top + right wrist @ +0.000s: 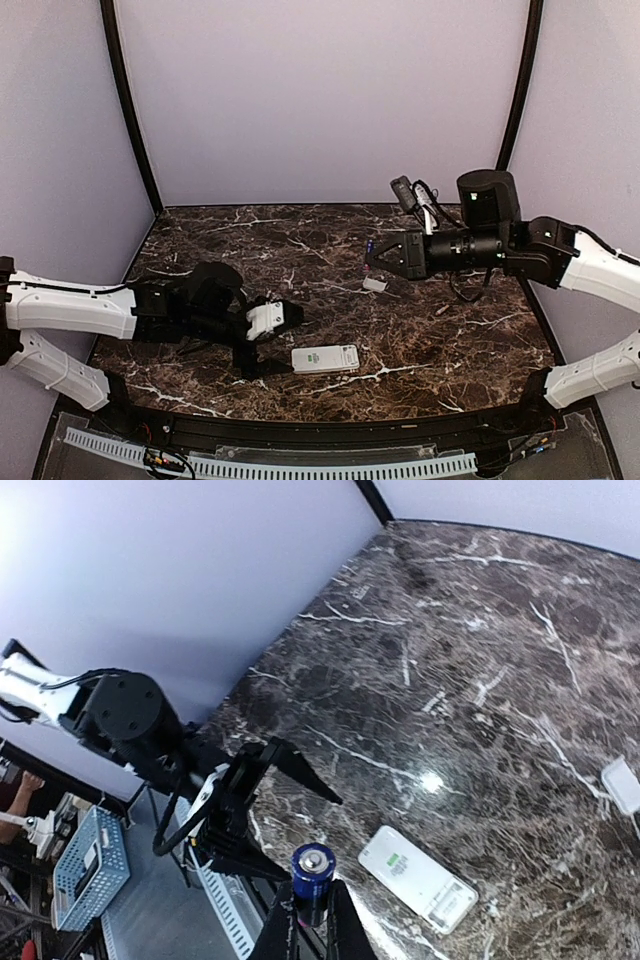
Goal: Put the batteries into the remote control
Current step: Hold the remote control without the battery cover at the center of the board.
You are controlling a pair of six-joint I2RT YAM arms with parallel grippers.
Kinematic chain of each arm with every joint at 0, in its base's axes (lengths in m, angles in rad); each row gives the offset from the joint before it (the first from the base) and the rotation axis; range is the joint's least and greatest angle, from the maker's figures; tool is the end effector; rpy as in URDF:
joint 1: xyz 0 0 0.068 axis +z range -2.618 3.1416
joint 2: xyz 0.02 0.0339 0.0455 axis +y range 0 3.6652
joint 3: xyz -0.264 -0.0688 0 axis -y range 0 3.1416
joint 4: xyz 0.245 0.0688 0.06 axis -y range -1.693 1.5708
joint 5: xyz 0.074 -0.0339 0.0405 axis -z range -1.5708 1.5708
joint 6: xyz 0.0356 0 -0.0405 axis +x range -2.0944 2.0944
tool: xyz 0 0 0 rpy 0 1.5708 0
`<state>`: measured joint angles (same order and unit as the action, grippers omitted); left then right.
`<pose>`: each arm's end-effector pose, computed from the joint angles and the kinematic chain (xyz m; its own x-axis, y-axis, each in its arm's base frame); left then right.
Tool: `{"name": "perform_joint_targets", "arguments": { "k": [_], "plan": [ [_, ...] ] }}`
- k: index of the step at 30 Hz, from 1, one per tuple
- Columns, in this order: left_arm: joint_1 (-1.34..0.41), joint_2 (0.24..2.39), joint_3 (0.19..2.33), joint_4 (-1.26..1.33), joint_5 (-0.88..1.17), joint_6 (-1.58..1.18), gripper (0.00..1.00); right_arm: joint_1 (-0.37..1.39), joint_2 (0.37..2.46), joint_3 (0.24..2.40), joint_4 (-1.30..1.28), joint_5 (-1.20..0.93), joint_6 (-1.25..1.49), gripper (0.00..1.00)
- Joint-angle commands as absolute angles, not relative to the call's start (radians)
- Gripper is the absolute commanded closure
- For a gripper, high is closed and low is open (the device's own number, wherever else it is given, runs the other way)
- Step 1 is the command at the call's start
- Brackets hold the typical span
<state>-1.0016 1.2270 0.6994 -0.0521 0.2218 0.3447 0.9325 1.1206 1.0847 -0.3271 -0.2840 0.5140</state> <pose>0.1356 -0.2265 0.2310 0.0333 0.5595 -0.8281 0.9665 0.1930 0.1693 0.1429 0.2093 0.3640 -0.6400 -0.0705 -0.7651 -0.7032 0.4551 0.5463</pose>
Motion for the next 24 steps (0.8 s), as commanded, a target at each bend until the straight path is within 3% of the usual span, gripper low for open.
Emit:
{"name": "perform_joint_targets", "arguments": {
  "k": [1,13,18,24],
  "plan": [
    [-1.017,1.338,0.711,-0.087,0.246,0.427,0.03,0.894,1.177,1.024,-0.407,-0.191,0.620,1.00],
    [-1.016,1.717,0.874,-0.058,0.185,0.477,0.03,0.891,1.456,0.988,-0.448,-0.215,0.637,1.00],
    [-1.017,1.771,0.893,-0.090,0.223,0.451,0.09,0.893,1.480,0.958,-0.408,-0.242,0.638,1.00],
    [-1.017,1.767,0.875,-0.095,0.284,0.405,0.26,0.894,1.487,0.950,-0.433,-0.227,0.650,1.00]
  ]
}}
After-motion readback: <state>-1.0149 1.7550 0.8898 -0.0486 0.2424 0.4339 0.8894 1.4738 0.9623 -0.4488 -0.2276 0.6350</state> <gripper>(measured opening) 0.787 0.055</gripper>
